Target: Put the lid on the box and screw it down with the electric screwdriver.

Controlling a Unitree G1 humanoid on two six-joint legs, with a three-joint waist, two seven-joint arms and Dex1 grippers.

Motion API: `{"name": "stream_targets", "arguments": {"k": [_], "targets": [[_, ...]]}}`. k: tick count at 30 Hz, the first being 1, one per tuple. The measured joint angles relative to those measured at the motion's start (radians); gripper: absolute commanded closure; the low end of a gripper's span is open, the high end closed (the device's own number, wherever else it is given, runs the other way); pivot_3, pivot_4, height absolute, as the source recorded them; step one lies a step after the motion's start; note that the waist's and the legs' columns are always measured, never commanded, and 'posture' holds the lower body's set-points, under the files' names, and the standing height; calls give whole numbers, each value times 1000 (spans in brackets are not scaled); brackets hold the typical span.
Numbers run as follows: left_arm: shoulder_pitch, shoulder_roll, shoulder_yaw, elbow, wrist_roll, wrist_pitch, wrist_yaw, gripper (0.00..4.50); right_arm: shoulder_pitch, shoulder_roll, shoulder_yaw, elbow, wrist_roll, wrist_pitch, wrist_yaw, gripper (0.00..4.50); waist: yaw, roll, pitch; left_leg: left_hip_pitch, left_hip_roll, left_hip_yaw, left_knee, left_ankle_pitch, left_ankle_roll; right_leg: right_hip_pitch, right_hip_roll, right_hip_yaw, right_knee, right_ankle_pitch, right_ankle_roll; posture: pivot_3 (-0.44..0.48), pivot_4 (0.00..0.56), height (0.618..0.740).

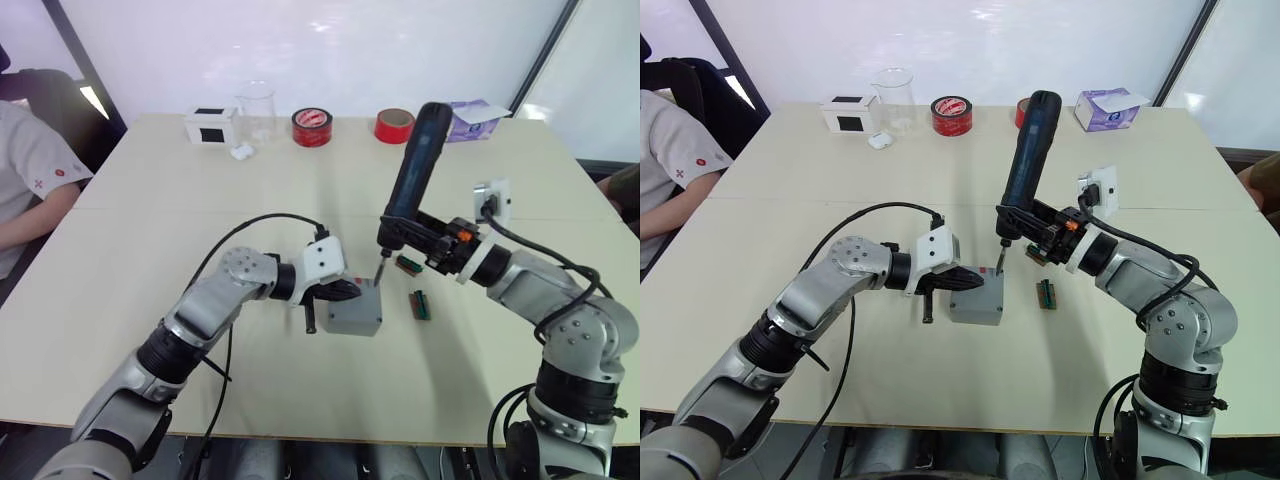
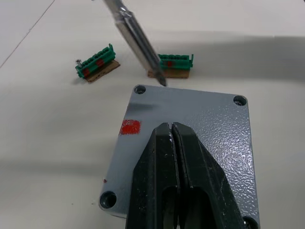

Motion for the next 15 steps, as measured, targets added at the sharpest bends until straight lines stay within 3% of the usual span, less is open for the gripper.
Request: {"name": "stream_targets", "arguments": {"k": [15], "targets": [[3, -1, 5, 6, 14, -14, -14, 4500, 36, -33, 120, 69, -101, -191, -1, 2770, -6, 0, 0, 0, 0, 0, 0, 0, 0, 0, 0, 0, 0, 0, 0, 0, 150, 740]]}}
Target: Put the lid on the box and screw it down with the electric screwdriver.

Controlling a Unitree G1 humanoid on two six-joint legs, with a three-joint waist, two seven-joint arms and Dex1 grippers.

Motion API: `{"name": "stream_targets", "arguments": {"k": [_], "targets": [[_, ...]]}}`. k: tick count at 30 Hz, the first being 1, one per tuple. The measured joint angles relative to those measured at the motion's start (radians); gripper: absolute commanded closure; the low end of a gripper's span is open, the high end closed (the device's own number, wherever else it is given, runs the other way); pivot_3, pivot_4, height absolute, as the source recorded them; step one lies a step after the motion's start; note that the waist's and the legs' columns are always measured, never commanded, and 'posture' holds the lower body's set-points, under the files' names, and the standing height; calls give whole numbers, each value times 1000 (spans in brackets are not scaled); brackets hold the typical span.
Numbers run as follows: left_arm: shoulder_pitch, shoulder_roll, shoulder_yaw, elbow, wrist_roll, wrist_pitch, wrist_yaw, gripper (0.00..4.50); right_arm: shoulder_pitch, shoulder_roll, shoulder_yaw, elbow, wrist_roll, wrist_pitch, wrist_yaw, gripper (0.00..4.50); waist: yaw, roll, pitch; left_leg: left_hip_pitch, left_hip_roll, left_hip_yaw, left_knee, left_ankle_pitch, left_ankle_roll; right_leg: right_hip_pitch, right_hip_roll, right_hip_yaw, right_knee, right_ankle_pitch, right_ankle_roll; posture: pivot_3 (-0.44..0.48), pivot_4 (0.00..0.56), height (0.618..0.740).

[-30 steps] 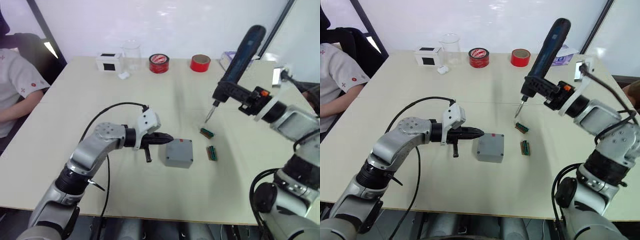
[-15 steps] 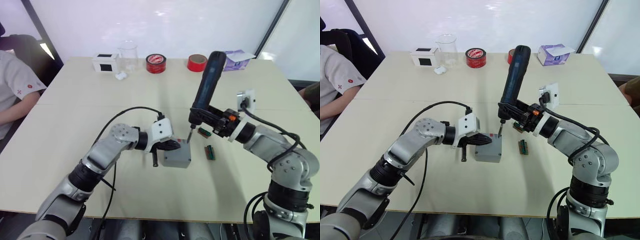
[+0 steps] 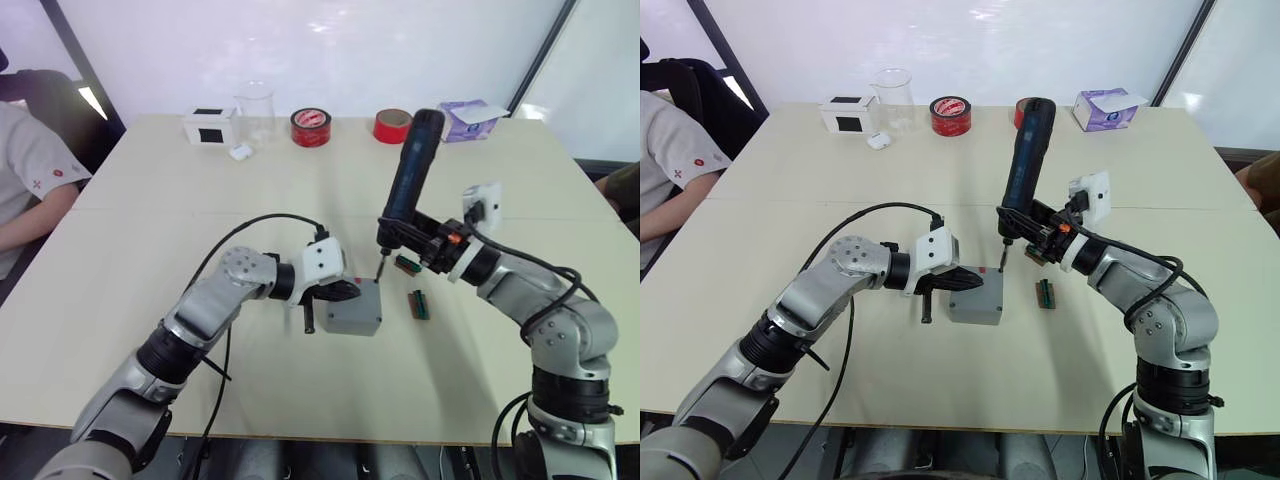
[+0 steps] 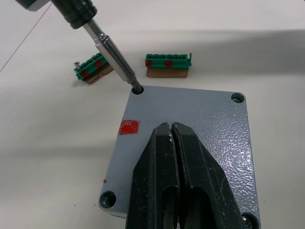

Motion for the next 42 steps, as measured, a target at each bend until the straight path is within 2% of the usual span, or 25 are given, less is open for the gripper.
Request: {"name": "stream_targets", "arguments": {"k": [7, 18, 22, 25, 42], "targets": [[-1, 1, 1, 20, 1, -21, -12, 4500, 6, -4, 36, 2, -16, -46, 5, 2770, -1, 0, 0, 1, 0, 0, 0, 0, 0, 1, 0, 0, 0, 0, 0, 0, 150, 740], [10, 6, 1, 23, 20, -38, -20, 4500, 156, -30, 101, -102, -91, -212, 40, 2770, -1, -4, -5, 7, 1, 0, 0, -1, 1, 7, 1, 0, -1, -1, 0, 0, 150, 740], [11, 6, -1, 32, 22, -38, -23, 4500, 158, -30, 141, -111, -134, -226, 24, 2770, -1, -7, -7, 20, 1, 0, -6, -1, 2, 19, 0, 0, -5, -4, -4, 0, 150, 740], [12, 6, -2, 37, 24, -38, -24, 4500, 157, -29, 159, -112, -151, -232, 19, 2770, -1, -12, -11, 22, 2, 0, -10, -1, 1, 20, 0, 0, -5, -5, -6, 0, 150, 740], [19, -3, -3, 38, 41, -39, -24, 4500, 141, -34, 166, -99, -161, -229, 30, 2770, -1, -16, -19, 23, 4, 0, -11, -1, 2, 20, 0, -1, -5, -6, -7, 0, 150, 740]]}}
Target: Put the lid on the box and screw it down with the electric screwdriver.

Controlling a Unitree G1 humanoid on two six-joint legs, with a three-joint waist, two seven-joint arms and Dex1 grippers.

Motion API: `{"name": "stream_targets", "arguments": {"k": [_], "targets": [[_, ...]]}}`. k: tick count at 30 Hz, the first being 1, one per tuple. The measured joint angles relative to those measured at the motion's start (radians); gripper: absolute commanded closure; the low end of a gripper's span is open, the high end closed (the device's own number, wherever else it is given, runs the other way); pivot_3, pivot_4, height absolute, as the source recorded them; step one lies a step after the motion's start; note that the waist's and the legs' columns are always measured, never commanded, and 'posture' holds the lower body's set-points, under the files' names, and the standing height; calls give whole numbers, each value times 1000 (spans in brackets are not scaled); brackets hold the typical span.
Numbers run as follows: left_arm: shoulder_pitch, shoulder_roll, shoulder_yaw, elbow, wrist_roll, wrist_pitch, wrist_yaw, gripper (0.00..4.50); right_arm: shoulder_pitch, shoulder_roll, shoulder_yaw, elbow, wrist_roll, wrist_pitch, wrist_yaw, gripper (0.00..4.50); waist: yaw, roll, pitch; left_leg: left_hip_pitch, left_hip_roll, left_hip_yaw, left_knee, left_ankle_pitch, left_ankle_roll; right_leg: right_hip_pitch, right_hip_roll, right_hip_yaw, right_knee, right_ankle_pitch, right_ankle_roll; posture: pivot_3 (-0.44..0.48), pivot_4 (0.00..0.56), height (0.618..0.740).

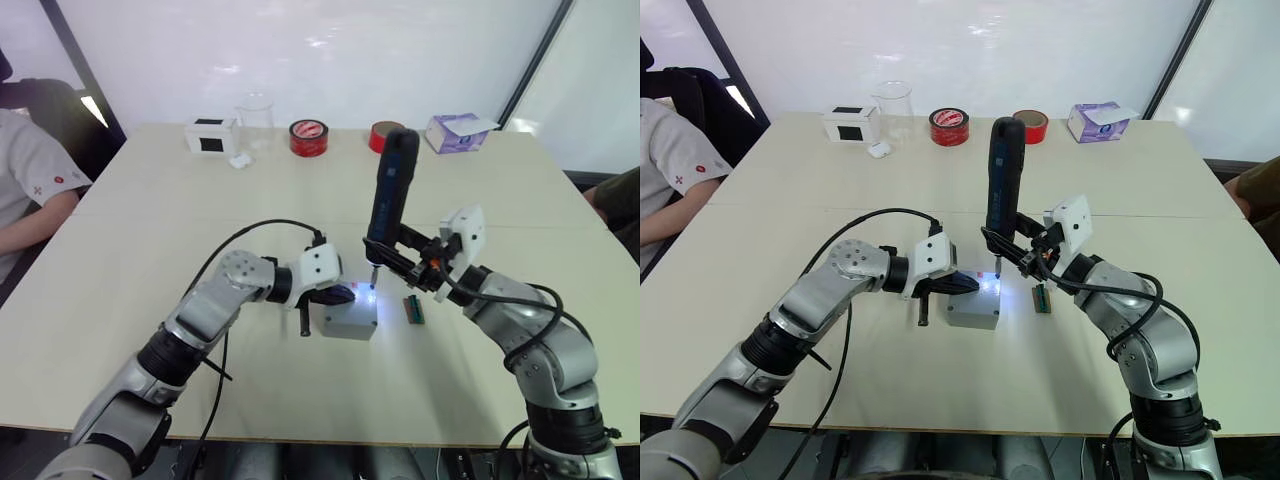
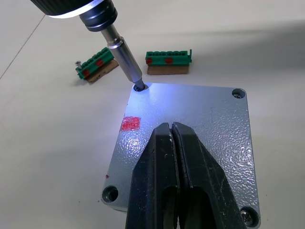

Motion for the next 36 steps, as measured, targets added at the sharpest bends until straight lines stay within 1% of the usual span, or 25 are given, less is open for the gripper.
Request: {"name": "stream_targets", "arguments": {"k": [4, 7, 10, 12, 13, 15, 18, 20, 22, 24, 26, 29, 32, 35, 36], "targets": [[0, -2, 2, 3, 0, -1, -3, 4500, -48, 13, -58, 40, 80, 65, -13, 2770, 0, 0, 0, -1, 0, 0, 0, 0, 0, -1, -1, 0, 0, 0, 0, 0, 150, 740], [0, -3, 6, 5, -1, -7, -9, 4500, -95, 19, -106, 90, 162, 133, -35, 2770, 0, 3, 3, -4, 0, 0, 0, 0, 0, -4, -1, 0, 0, 0, 0, 0, 150, 740], [0, -10, 12, 5, -1, -6, -14, 4500, -183, -26, -170, 124, 252, 202, -47, 2770, 2, 7, 5, -6, -1, 0, 0, 0, 0, -6, -2, 0, 0, 0, 0, 0, 150, 740], [6, -14, 15, 0, -2, 2, -13, 4500, -267, -74, -257, 164, 338, 260, -84, 2770, 4, 7, 5, -6, -1, 0, 0, 0, 0, -6, -2, 0, 0, 0, 0, 0, 150, 740], [12, -19, 21, -3, -6, 7, -11, 4500, -287, -94, -287, 178, 363, 284, -102, 2770, 4, 7, 5, -6, -1, 0, 0, 0, 0, -5, -2, 0, -1, 0, 0, 0, 150, 740], [27, -41, 47, -6, -34, 41, -1, 4500, -323, -142, -331, 223, 407, 361, -153, 2770, 3, 7, 5, -7, 0, 0, 0, 0, 0, -5, -3, 0, -1, 0, 0, 0, 150, 740], [43, -83, 92, -15, -112, 136, 13, 4500, -354, -230, -353, 323, 451, 524, -224, 2770, 1, 7, 7, -9, -1, 0, 0, 0, 0, -8, -3, 0, -1, 0, 0, 0, 150, 740], [29, -72, 122, -63, -163, 188, 3, 4500, -359, -345, -318, 392, 448, 629, -211, 2770, 1, 9, 9, -16, -1, 1, 0, 0, 0, -15, -3, 1, 0, 0, 0, 0, 150, 740], [-1, -4, 150, -142, -200, 217, -26, 4500, -352, -486, -279, 490, 406, 760, -196, 2770, 4, 9, 9, -22, -1, 1, 0, 0, 0, -22, -3, 1, 1, 1, 0, 0, 150, 740], [-15, 52, 176, -191, -222, 236, -48, 4500, -317, -577, -248, 544, 373, 848, -177, 2770, 3, 10, 9, -23, -1, 1, 0, 0, 0, -23, -2, 1, -1, 2, 3, 0, 150, 740], [-26, 107, 172, -226, -243, 252, -88, 4500, -281, -637, -192, 554, 374, 925, -112, 2770, -4, 12, 10, -23, -1, 2, -1, 0, 1, -23, -1, 2, -2, 2, 4, 0, 150, 740], [-30, 136, 158, -255, -262, 265, -119, 4500, -262, -684, -84, 568, 359, 970, -16, 2770, -8, 13, 12, -22, -2, 4, 0, 0, 1, -23, 0, 3, -1, 2, 3, 0, 150, 740], [-30, 136, 149, -260, -263, 265, -116, 4500, -282, -686, -2, 606, 314, 957, 37, 2770, -3, 13, 12, -22, -3, 4, 0, 0, 1, -23, 0, 3, -1, 0, 0, 0, 150, 740], [-21, 139, 150, -283, -264, 268, -102, 4500, -320, -680, 67, 651, 261, 953, 66, 2770, 0, 13, 12, -23, -3, 4, 0, 0, 1, -23, 0, 3, -1, 1, 2, 0, 150, 740], [-16, 139, 150, -290, -264, 269, -100, 4500, -325, -678, 70, 658, 255, 953, 70, 2770, 0, 13, 12, -23, -3, 4, 0, 0, 1, -23, 0, 3, -1, 2, 3, 0, 150, 740]]}}
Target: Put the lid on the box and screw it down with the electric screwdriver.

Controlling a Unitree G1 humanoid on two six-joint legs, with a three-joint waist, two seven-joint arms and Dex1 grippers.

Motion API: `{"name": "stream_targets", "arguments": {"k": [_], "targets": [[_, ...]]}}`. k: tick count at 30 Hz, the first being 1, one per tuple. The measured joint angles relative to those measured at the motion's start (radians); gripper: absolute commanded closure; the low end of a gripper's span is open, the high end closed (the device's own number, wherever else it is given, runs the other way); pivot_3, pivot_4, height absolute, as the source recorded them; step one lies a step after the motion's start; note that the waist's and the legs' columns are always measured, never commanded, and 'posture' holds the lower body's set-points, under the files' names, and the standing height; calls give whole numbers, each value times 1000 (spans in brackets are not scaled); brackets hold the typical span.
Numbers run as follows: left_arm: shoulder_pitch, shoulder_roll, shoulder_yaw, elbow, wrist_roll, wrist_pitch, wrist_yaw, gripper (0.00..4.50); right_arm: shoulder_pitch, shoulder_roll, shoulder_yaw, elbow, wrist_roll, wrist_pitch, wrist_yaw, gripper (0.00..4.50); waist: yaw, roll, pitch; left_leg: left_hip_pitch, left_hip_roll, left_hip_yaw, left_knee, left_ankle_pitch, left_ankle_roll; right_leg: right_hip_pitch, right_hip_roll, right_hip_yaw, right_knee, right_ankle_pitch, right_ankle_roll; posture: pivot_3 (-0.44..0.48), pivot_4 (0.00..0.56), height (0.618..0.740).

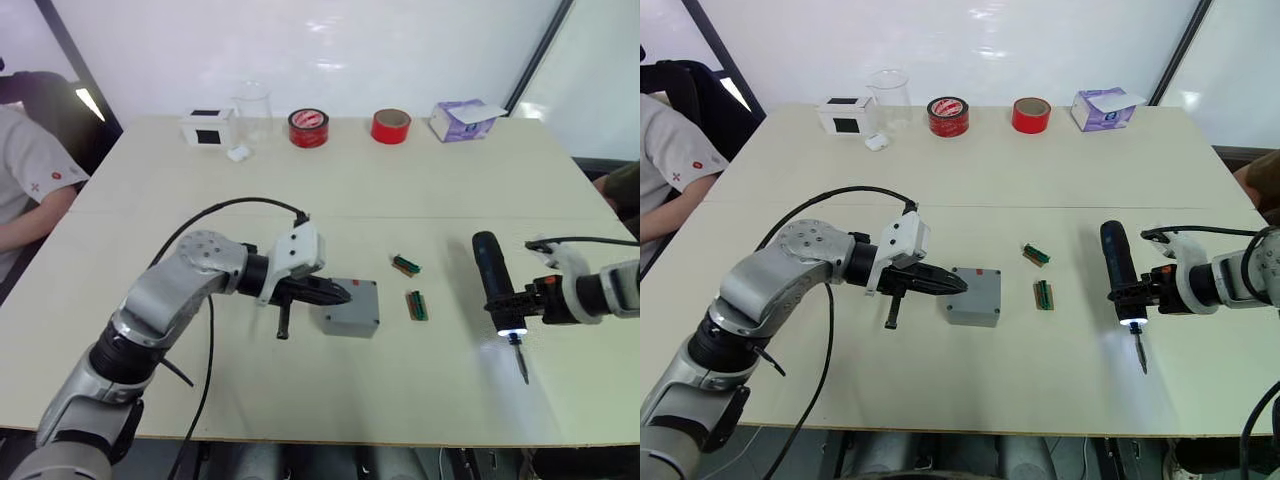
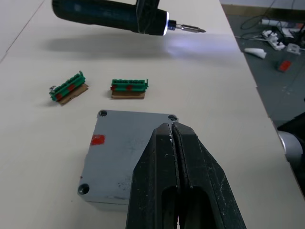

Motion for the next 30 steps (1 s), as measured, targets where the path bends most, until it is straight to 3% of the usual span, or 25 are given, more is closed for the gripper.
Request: {"name": "stream_targets", "arguments": {"k": [6, 7, 12, 18, 22, 26, 30], "targets": [[75, 7, 4, -72, -47, 66, 46, 4500, -66, 19, 79, 37, -66, 1, 41, 2770, 0, -1, 1, 0, 0, 0, 0, 0, 0, 0, 0, 0, 0, 0, 1, 0, 150, 740], [82, 11, 7, -87, -59, 78, 58, 4500, -73, 18, 113, 39, -94, -18, 50, 1756, 1, -1, 1, 0, 0, -1, 0, 0, 0, 0, 0, -1, 0, 0, 1, 0, 150, 740], [92, 1, 11, -134, -87, 91, 94, 4500, -113, 9, 194, 64, -179, -80, 106, 71, 2, -1, 1, 0, 0, 0, 1, 0, 0, 1, 0, -1, 0, 0, 0, 0, 150, 740], [60, -2, 24, -121, -93, 95, 120, 4500, -144, 3, 228, 97, -250, -131, 166, 71, 1, -1, 1, 0, -1, 0, 1, 0, 0, 1, 0, -1, 0, 0, 1, 0, 150, 740], [15, -12, 106, -44, -117, 89, 142, 4500, -233, -26, 228, 80, -293, -209, 222, 71, -1, 0, 2, 0, -1, 0, 1, 0, 0, 0, 0, -1, 1, 0, 1, 0, 150, 740], [-22, 2, 157, 37, -102, 53, 162, 4500, -269, -61, 205, -32, -302, -309, 308, 71, -1, 0, 3, 0, 0, -1, 0, 0, 0, 0, 1, -2, 1, 0, 1, 0, 150, 740], [-11, 70, 144, 95, -37, 9, 152, 4500, -148, -61, 118, -205, -249, -393, 402, 71, 1, 0, 3, 0, 0, -1, 0, 0, -1, 0, 0, -2, 1, 0, 1, 0, 150, 740]]}}
